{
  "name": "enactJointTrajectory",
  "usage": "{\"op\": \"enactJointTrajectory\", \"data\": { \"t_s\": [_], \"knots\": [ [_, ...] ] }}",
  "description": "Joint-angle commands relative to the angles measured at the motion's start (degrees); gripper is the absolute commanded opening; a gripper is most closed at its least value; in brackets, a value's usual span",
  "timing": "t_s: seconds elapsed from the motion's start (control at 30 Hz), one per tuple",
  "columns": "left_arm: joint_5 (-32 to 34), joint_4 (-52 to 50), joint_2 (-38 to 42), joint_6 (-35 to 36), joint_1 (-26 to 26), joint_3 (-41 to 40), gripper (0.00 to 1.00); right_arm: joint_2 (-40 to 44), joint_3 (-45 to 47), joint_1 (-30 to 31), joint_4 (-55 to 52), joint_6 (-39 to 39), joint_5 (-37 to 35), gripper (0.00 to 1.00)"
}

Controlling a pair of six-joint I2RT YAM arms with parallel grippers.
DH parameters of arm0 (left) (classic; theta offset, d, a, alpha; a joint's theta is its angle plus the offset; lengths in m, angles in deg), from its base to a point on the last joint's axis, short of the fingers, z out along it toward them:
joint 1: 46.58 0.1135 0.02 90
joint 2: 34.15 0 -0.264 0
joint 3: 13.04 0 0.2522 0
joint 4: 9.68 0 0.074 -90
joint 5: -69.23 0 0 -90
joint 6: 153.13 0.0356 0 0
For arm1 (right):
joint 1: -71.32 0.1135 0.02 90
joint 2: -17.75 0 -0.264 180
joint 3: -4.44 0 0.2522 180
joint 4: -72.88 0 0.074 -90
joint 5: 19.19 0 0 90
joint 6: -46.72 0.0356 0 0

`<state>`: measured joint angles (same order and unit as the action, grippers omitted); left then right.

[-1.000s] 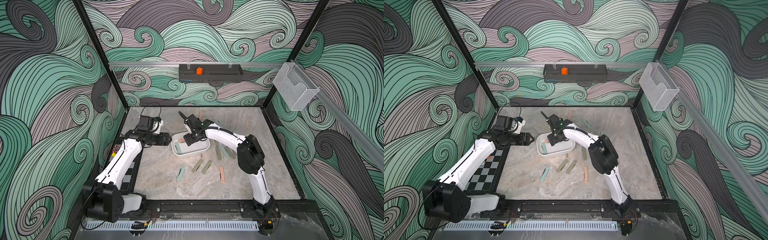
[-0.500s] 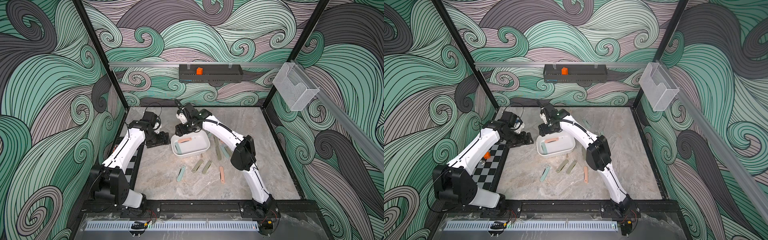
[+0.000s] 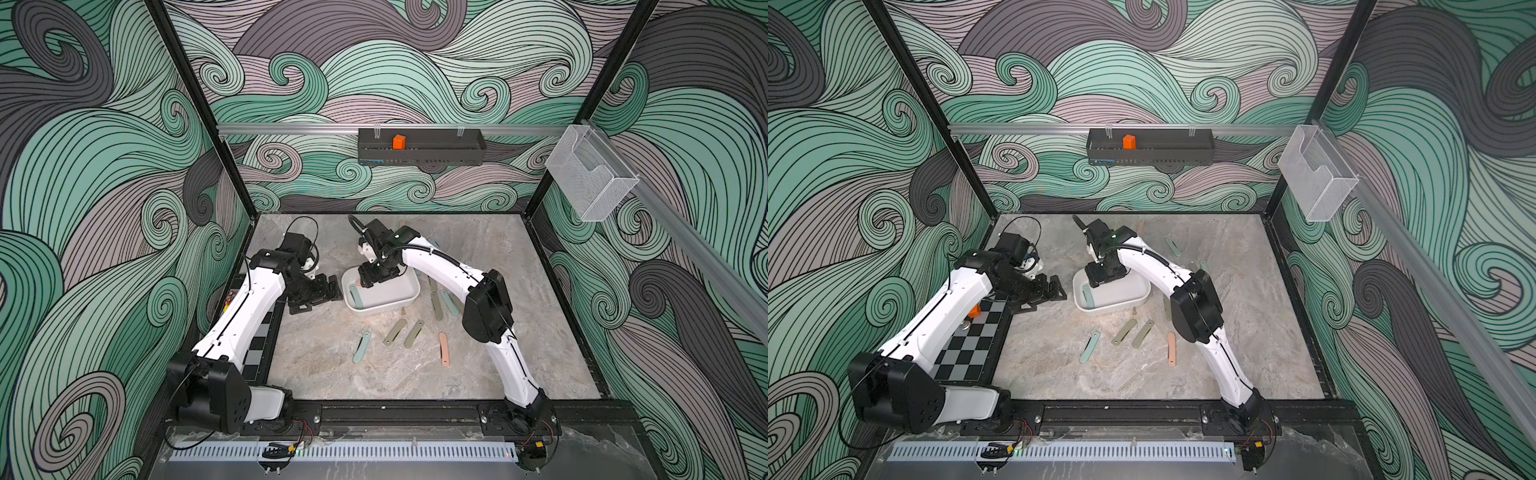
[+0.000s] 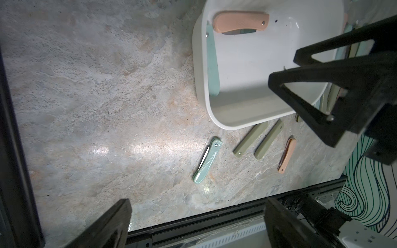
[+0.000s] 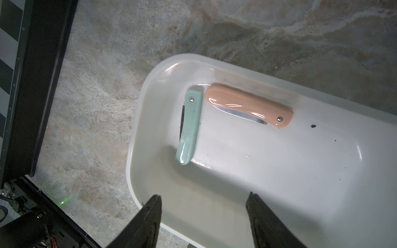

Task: Take the fruit knife out of the storage box
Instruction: Pick up the fruit knife from the storage box.

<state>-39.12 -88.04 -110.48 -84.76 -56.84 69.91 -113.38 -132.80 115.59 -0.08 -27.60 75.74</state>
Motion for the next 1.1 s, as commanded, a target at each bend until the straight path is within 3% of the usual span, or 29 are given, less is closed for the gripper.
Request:
{"op": "enactJointTrajectory", "data": {
  "t_s": [0.0, 0.33, 0.53, 0.77, 0.87, 1.07],
  "knots": [
    [-0.75, -2.88, 2.67, -1.61, -0.2, 0.57, 0.99, -1.97, -0.85, 2.19, -0.12, 1.08, -1.03, 0.63],
    [-2.12, -5.31, 7.43, -3.78, -0.2, 1.33, 0.99, -5.52, 0.27, 5.08, 2.63, 1.4, -5.71, 0.63],
    [-2.31, -6.68, 7.74, -3.24, -0.27, 2.24, 0.99, -9.8, -3.64, 4.96, 2.62, 1.32, -10.46, 0.61],
    [-2.22, -6.47, 7.08, -3.08, -0.72, 2.43, 0.99, -14.25, -6.76, 4.77, 2.64, 1.18, -9.17, 0.59],
    [-1.89, -6.37, 6.81, -3.27, -0.81, 2.23, 0.99, -15.49, -6.58, 4.69, 2.65, 2.1, -9.76, 0.52],
    [-0.77, -6.38, 6.44, -3.68, -0.81, 2.35, 0.99, -16.07, -5.5, 3.91, 2.57, 3.06, -9.04, 0.29]
  ]
}}
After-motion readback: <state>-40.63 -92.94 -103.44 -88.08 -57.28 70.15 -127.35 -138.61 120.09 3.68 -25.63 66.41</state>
